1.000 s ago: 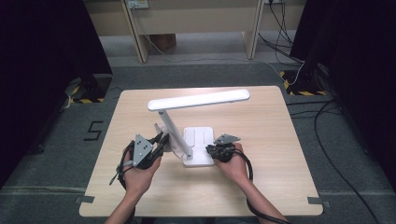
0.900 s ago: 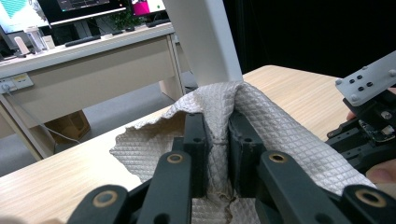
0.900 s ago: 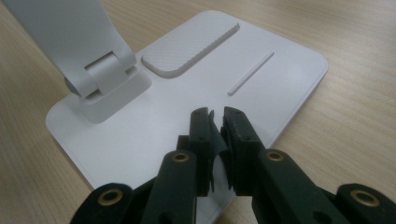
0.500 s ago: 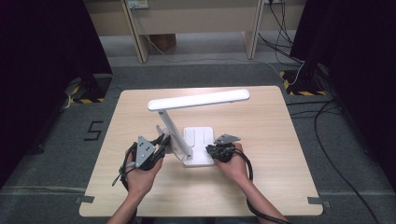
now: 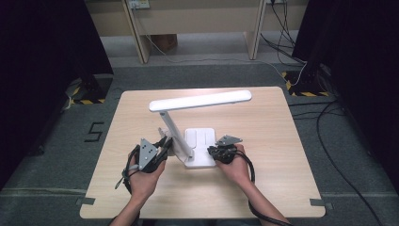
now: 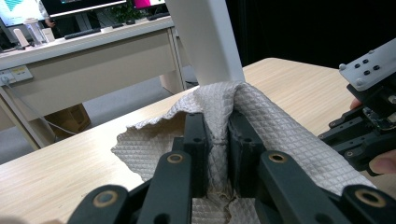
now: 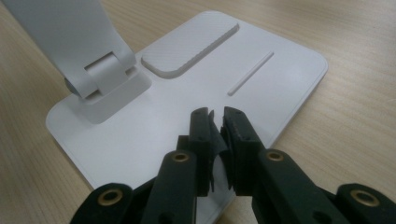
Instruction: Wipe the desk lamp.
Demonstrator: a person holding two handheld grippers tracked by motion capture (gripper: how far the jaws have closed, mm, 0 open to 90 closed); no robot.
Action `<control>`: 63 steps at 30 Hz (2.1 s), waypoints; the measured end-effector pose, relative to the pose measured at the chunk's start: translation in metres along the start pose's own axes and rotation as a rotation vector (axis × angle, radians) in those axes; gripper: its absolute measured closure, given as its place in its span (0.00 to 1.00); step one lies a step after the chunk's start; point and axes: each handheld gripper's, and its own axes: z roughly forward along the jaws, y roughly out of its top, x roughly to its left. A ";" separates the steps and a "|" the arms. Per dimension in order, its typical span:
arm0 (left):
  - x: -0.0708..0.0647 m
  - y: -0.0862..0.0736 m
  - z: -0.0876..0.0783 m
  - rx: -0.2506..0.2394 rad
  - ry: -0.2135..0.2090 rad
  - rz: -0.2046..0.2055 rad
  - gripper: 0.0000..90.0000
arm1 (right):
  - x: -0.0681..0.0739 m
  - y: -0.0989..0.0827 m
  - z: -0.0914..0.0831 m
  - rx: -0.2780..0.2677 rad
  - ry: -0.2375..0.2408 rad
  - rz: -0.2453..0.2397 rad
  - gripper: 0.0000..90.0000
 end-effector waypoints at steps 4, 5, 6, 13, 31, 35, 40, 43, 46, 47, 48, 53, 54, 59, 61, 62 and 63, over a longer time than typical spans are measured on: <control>-0.001 -0.002 0.001 0.004 0.003 0.000 0.88 | 0.000 0.000 0.000 -0.001 0.001 0.001 0.92; -0.001 -0.003 0.001 0.006 0.004 -0.001 0.88 | 0.000 0.000 0.000 -0.001 0.001 0.001 0.92; -0.002 -0.004 0.002 0.009 -0.001 0.000 0.88 | 0.000 0.000 0.000 -0.001 0.001 0.001 0.92; -0.003 -0.005 0.003 0.011 -0.007 0.002 0.88 | 0.000 0.000 0.000 0.000 0.001 -0.001 0.92; -0.004 -0.011 0.007 0.023 0.001 -0.003 0.89 | 0.000 0.000 0.000 0.001 -0.001 -0.002 0.92; -0.005 -0.013 0.008 0.024 -0.007 -0.004 0.89 | 0.000 0.000 0.000 0.003 -0.002 -0.003 0.92; -0.005 -0.014 0.009 0.030 0.003 0.000 0.89 | 0.000 0.000 0.000 0.002 -0.002 -0.003 0.92; -0.005 -0.015 0.009 0.030 -0.005 0.003 0.89 | 0.000 0.000 0.000 0.002 -0.003 -0.001 0.92; -0.005 -0.016 0.010 0.027 -0.008 0.003 0.89 | 0.000 0.000 0.000 0.000 -0.001 -0.001 0.92; -0.005 -0.017 0.010 0.025 -0.010 -0.002 0.89 | 0.000 0.000 0.000 0.003 -0.003 -0.002 0.92; -0.005 -0.017 0.010 0.023 -0.010 -0.002 0.89 | 0.000 0.000 0.000 0.003 -0.003 -0.002 0.92; -0.005 -0.020 0.011 0.019 -0.014 -0.004 0.89 | 0.000 0.000 0.000 -0.001 -0.002 0.000 0.92; -0.005 -0.021 0.011 0.018 -0.013 -0.006 0.89 | 0.000 0.000 0.000 -0.001 -0.002 0.000 0.92; -0.005 -0.023 0.012 0.016 -0.015 -0.011 0.89 | 0.000 0.000 0.000 -0.001 -0.002 0.000 0.92; -0.006 -0.025 0.013 0.016 -0.017 -0.015 0.89 | 0.001 0.000 0.000 0.000 -0.001 0.003 0.92; -0.006 -0.025 0.013 0.018 -0.019 -0.015 0.89 | 0.001 0.000 0.000 -0.001 -0.002 0.003 0.92; -0.006 -0.026 0.013 0.020 -0.019 -0.017 0.89 | 0.001 0.000 0.000 -0.002 -0.003 0.002 0.92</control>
